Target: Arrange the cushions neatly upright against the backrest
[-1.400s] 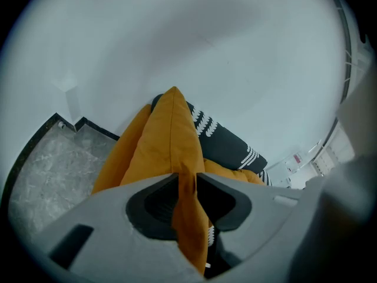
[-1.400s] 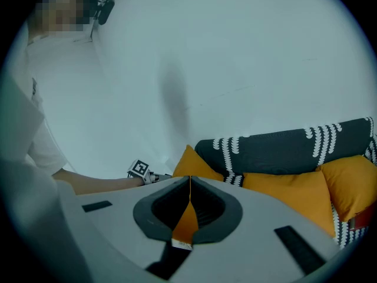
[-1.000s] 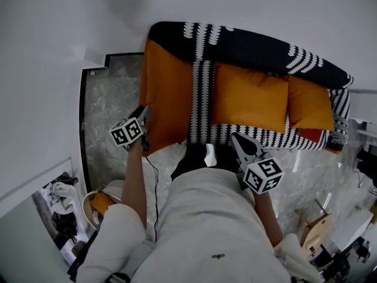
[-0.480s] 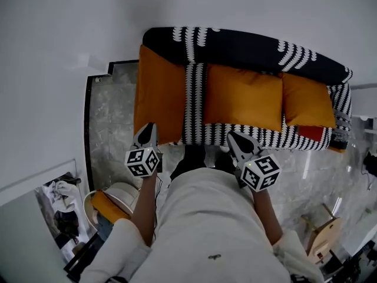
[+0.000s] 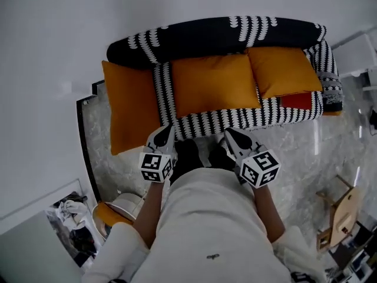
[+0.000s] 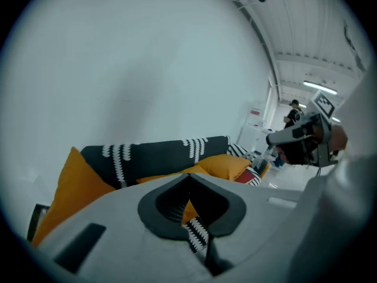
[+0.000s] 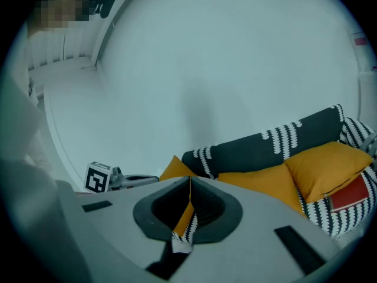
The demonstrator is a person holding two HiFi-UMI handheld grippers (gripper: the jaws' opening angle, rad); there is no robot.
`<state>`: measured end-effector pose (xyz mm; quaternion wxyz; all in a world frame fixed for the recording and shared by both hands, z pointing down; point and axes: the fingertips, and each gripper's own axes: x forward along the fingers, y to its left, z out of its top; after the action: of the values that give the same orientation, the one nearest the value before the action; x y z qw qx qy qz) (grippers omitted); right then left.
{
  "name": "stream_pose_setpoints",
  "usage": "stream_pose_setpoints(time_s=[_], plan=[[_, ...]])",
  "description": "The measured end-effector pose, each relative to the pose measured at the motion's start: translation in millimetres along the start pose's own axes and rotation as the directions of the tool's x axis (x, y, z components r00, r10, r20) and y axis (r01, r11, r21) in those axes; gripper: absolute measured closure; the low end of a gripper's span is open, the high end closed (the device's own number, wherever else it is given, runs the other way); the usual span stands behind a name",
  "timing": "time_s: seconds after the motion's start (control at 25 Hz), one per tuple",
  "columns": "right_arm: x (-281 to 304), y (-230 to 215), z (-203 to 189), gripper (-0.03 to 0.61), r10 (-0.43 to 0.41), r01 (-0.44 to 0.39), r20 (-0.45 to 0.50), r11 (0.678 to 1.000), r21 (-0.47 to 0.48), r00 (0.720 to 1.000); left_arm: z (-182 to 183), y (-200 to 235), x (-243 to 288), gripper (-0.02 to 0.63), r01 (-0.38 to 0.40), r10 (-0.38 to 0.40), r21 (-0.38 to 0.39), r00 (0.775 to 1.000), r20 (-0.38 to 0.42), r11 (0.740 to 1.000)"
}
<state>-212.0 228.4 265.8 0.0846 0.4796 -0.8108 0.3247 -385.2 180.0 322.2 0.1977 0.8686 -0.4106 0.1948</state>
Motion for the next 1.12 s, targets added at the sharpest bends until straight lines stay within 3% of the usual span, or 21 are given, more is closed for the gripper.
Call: stream_pose_setpoints(time_s=[0.08, 0.28, 0.44, 0.56, 0.72, 0.88, 1.0, 1.12], plan=[[-22.1, -18.4, -7.5, 0.569, -0.027, 0.027, 0.011, 0.999, 0.017, 1.000, -2.1, -36.7, 12.2, 0.601, 0.051, -0.050, 0.064, 0.999, -0.018, 0.997], [-76.3, -59.7, -25.8, 0.569, -0.091, 0.089, 0.026, 0.994, 0.063, 0.995, -18.3, -116.2, 40.6, 0.601, 0.176, -0.169, 0.085, 0.982, -0.078, 0.981], [-106.5, -81.5, -41.6, 0.569, -0.132, 0.128, 0.032, 0.986, 0.110, 0.991, -32.7, -154.4, 51.2, 0.601, 0.224, -0.208, 0.102, 0.967, -0.144, 0.969], [-114.6, -99.2, -52.4, 0.569, -0.176, 0.173, 0.023, 0.979, 0.108, 0.984, -43.8, -167.5, 59.8, 0.601, 0.244, -0.210, 0.157, 0.955, -0.208, 0.957], [-103.3, -127.6, -65.4, 0.569, -0.227, 0.229, -0.030, 0.971, 0.065, 0.973, -54.8, -163.7, 78.0, 0.600, 0.250, -0.200, 0.176, 0.945, -0.260, 0.952], [-77.4, -155.8, -71.6, 0.569, -0.244, 0.244, -0.075, 0.970, -0.019, 0.967, -74.3, -136.5, 99.8, 0.600, 0.211, -0.159, 0.141, 0.936, -0.313, 0.967], [-52.5, -172.6, -66.1, 0.569, -0.259, 0.245, -0.091, 0.959, -0.142, 0.962, -96.6, -102.8, 117.0, 0.600, 0.198, -0.123, 0.157, 0.911, -0.392, 0.967], [-30.0, -190.6, -71.7, 0.569, -0.269, 0.234, -0.167, 0.951, -0.201, 0.949, -116.9, -65.0, 131.2, 0.600, 0.167, -0.088, 0.140, 0.889, -0.449, 0.976]])
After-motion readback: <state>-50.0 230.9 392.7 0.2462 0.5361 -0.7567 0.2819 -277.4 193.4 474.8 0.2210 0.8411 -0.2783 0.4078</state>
